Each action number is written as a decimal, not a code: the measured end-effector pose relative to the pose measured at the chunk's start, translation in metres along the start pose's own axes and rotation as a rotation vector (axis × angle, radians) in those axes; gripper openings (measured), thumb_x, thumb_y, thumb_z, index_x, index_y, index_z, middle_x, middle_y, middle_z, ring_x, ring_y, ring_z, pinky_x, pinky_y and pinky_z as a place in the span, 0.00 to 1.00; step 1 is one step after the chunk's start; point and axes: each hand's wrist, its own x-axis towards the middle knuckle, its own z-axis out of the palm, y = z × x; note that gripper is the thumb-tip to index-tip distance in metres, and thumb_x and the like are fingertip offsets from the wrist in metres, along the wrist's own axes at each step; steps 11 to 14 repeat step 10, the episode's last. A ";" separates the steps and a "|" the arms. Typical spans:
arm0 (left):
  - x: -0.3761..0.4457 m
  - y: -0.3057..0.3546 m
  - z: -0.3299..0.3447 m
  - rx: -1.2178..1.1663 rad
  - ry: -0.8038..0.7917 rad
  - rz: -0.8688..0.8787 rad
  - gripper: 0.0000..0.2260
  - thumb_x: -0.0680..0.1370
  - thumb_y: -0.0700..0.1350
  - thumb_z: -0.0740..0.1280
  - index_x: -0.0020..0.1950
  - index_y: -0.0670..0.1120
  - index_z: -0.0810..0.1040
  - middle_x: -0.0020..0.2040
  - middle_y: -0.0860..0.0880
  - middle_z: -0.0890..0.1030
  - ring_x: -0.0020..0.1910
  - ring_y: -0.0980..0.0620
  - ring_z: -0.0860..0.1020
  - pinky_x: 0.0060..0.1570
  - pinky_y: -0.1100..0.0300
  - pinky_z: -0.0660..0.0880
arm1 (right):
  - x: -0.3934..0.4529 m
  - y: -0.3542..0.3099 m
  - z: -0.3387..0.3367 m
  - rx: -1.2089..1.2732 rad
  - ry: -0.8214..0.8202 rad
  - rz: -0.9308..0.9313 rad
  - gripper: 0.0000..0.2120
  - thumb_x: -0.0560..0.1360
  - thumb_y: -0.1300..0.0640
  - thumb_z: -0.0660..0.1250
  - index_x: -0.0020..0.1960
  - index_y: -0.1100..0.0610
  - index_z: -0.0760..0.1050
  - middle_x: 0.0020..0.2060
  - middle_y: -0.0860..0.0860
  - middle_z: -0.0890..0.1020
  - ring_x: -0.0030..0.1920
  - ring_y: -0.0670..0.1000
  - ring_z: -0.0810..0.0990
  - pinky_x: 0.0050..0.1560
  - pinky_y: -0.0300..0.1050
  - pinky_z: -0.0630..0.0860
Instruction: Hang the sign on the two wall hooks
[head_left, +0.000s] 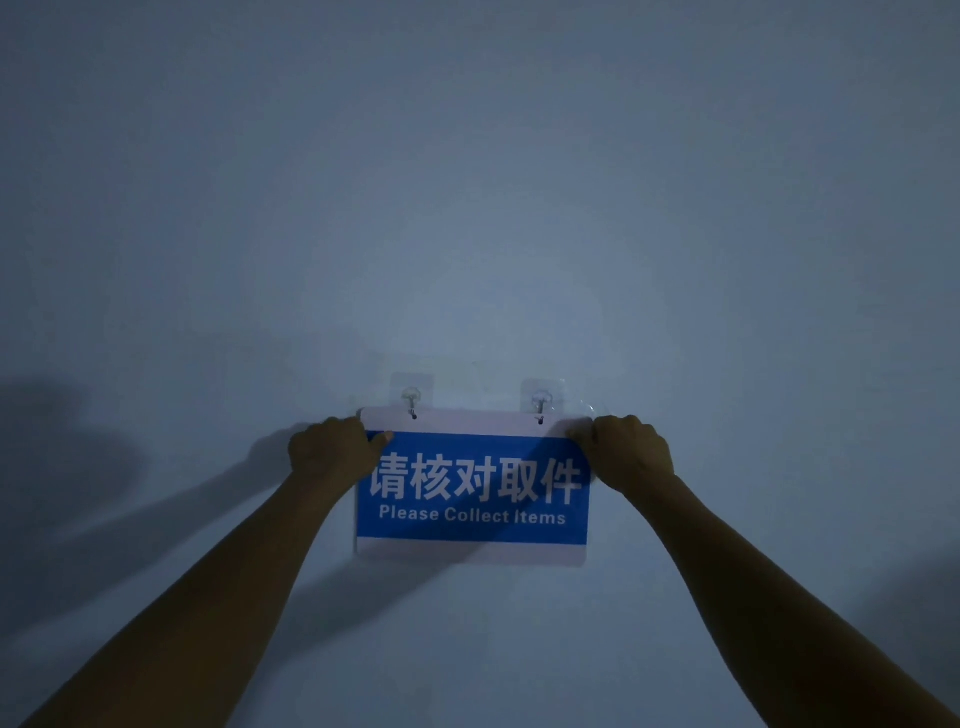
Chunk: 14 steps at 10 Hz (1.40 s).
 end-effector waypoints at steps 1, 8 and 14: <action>-0.004 0.002 0.007 -0.020 -0.016 -0.016 0.26 0.78 0.62 0.54 0.52 0.42 0.79 0.51 0.43 0.84 0.46 0.45 0.83 0.39 0.59 0.72 | -0.002 0.000 0.000 -0.074 0.020 -0.069 0.16 0.80 0.45 0.52 0.43 0.54 0.71 0.37 0.50 0.78 0.36 0.52 0.79 0.39 0.45 0.76; -0.055 -0.019 0.006 -0.492 -0.494 0.124 0.29 0.75 0.55 0.66 0.72 0.43 0.66 0.70 0.42 0.72 0.65 0.43 0.74 0.65 0.49 0.72 | -0.055 -0.020 0.028 0.394 -0.352 0.032 0.15 0.78 0.55 0.62 0.61 0.61 0.75 0.60 0.61 0.78 0.57 0.61 0.79 0.56 0.55 0.79; -0.075 -0.008 0.001 -0.462 -0.538 0.151 0.30 0.76 0.55 0.65 0.74 0.43 0.64 0.74 0.44 0.67 0.71 0.44 0.68 0.70 0.50 0.68 | -0.068 -0.022 0.028 0.379 -0.337 0.024 0.17 0.76 0.54 0.65 0.63 0.58 0.72 0.62 0.60 0.76 0.53 0.57 0.78 0.48 0.48 0.77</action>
